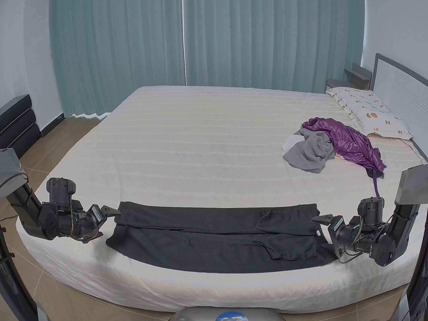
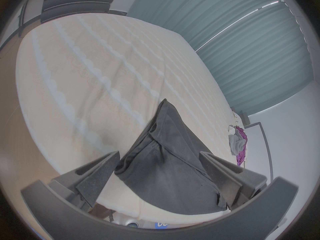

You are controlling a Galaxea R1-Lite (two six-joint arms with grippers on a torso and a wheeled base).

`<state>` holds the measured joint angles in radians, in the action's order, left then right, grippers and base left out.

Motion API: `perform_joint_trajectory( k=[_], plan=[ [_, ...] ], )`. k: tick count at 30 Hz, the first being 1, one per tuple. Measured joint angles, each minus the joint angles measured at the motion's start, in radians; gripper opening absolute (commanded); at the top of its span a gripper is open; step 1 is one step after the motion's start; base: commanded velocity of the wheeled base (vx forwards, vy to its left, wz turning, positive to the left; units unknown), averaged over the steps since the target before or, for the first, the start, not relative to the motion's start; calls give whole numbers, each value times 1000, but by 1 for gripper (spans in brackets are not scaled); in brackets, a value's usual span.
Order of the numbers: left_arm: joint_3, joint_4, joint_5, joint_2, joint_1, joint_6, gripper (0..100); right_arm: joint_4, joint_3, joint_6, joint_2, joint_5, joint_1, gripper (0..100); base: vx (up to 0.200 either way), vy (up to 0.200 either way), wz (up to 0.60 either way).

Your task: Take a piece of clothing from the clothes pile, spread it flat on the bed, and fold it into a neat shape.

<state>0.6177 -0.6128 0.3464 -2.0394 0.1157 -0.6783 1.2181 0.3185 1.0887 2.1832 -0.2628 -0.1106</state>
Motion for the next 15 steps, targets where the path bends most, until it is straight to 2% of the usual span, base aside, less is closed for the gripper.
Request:
perform_joint_trajectory(
  k=[6,15],
  plan=[
    [-105,-137,20,31,-2,6,100,27,-9,0,1,-2,-1,100,0,0,0],
    [-210,-370,21,-42,-30,25,100,64,-23,-1,9,-1,-5,100,0,0,0]
  ],
)
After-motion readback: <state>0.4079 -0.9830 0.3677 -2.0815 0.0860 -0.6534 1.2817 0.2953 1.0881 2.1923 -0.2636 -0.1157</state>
